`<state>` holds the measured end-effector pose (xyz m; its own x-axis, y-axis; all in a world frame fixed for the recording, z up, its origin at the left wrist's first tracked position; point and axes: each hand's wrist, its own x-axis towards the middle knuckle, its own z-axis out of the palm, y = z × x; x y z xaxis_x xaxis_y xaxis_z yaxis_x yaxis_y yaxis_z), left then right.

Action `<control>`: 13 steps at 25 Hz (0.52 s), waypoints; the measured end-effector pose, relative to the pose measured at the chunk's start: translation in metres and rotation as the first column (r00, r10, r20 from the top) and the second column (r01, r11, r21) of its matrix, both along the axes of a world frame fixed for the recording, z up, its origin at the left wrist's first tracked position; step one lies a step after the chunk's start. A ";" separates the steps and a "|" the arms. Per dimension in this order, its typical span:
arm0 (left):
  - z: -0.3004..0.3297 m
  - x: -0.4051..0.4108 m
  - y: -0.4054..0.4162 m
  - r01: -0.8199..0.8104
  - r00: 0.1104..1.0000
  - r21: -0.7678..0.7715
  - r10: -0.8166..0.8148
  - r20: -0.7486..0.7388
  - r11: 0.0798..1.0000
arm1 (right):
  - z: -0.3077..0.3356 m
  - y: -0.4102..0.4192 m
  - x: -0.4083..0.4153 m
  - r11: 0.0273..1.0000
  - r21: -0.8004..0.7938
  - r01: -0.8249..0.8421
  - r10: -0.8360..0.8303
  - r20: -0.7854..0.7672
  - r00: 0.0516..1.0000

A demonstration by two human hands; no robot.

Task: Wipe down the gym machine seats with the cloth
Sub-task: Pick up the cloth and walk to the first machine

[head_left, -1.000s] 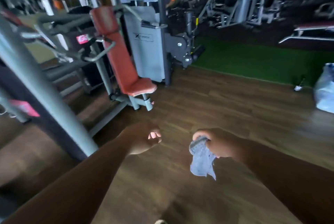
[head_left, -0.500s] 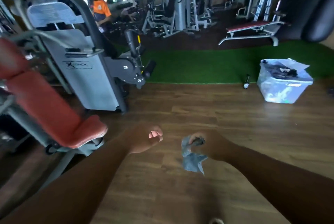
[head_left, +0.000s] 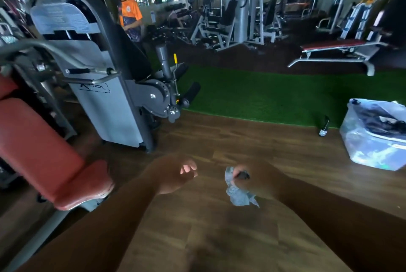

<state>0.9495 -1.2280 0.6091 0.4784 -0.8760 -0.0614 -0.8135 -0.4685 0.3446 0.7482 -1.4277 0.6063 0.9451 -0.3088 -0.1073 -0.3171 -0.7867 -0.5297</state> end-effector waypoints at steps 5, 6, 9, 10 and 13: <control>-0.009 0.110 -0.086 -0.014 1.000 -0.024 0.014 -0.002 1.000 | -0.003 -0.085 0.108 0.996 -0.087 0.010 -0.008 0.029 1.000; -0.010 0.135 -0.106 -0.005 1.000 -0.026 0.005 -0.004 1.000 | -0.005 -0.102 0.131 0.996 -0.088 0.023 -0.020 0.024 0.999; -0.008 0.213 -0.176 0.031 0.999 -0.001 -0.031 -0.019 1.000 | -0.005 -0.159 0.201 0.995 -0.055 0.078 -0.078 0.014 0.997; -0.006 0.236 -0.199 0.039 0.999 -0.004 -0.039 -0.018 0.999 | -0.004 -0.177 0.221 0.994 -0.063 0.091 -0.090 0.012 0.996; 0.003 0.290 -0.266 0.102 0.995 -0.022 -0.102 -0.020 0.995 | 0.000 -0.233 0.271 0.986 -0.089 0.140 -0.140 0.001 0.990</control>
